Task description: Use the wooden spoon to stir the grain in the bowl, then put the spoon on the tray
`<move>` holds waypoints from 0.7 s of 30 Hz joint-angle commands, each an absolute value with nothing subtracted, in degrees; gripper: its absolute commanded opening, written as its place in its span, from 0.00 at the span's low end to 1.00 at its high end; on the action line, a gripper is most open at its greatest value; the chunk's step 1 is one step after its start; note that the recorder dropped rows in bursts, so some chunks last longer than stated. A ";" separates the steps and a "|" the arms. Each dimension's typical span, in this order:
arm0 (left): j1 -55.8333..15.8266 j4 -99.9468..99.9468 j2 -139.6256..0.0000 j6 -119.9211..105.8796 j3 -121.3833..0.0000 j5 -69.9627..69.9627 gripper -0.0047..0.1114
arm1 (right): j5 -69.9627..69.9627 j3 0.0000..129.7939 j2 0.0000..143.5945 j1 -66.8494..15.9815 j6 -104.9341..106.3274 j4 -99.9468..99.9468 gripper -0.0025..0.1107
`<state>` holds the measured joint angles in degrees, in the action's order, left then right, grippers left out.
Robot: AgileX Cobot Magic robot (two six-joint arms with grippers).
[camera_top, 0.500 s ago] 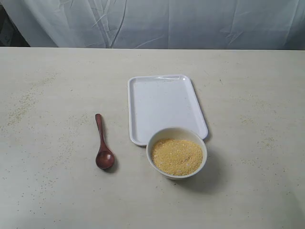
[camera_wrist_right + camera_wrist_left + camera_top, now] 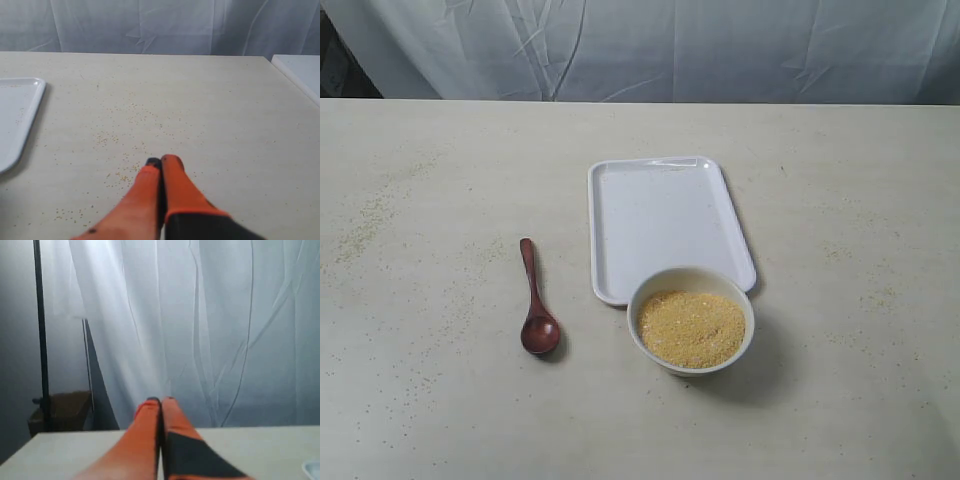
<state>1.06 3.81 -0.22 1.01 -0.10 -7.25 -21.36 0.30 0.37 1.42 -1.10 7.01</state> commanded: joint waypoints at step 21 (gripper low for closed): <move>1.06 2.72 -44.24 -9.88 -45.19 36.93 0.04 | -20.83 0.00 0.00 1.69 -1.11 6.92 0.02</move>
